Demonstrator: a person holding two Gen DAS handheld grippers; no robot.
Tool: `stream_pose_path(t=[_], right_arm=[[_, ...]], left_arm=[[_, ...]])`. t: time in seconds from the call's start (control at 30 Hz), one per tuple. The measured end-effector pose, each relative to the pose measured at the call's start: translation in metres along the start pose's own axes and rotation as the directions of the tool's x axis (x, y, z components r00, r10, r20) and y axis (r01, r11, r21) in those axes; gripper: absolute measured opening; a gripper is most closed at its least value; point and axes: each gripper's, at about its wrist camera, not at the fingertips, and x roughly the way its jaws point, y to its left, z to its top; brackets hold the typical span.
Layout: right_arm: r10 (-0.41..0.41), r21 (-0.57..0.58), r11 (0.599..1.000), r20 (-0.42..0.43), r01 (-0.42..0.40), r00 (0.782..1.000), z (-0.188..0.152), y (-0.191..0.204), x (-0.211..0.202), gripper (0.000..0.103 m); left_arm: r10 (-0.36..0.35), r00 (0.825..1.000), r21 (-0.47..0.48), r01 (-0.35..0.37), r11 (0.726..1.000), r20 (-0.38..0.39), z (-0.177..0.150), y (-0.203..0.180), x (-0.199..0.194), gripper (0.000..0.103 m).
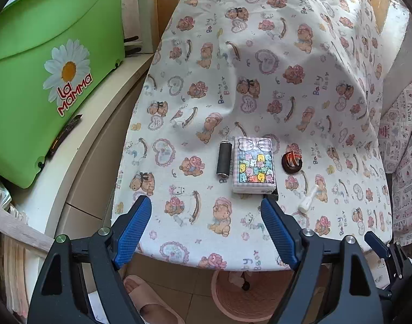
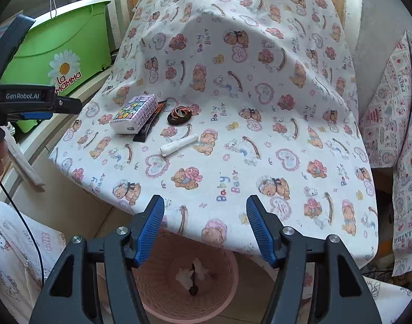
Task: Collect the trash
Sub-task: 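Move both open tools back over the table toward the tissue pack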
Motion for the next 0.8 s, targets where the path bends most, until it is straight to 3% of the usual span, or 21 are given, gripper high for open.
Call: stream_pose_path(t=[0.23,0.43,0.53,0.8], right_arm=[[-0.009,0.018,1.000,-0.005,0.009,1.000,0.007,-0.006,0.010,0.065],[-0.027,0.027,0.999,-0.017,0.028,0.999,0.009,-0.010,0.019,0.065],[-0.040,0.023,0.999,-0.020,0.041,0.999,0.009,-0.010,0.024,0.065],[-0.057,0.026,0.998,-0.035,0.058,0.998,0.011,-0.013,0.032,0.066]], left_arm=[[0.037,0.999,0.013,-0.037,0.999,0.031,-0.014,0.023,0.021,0.083],[-0.055,0.998,-0.057,0.053,0.997,-0.037,-0.017,0.036,0.052,0.083],[-0.099,0.995,-0.076,0.096,0.992,-0.029,-0.012,0.029,0.059,0.083],[-0.165,0.983,0.033,0.162,0.986,0.077,-0.012,-0.019,0.059,0.083]])
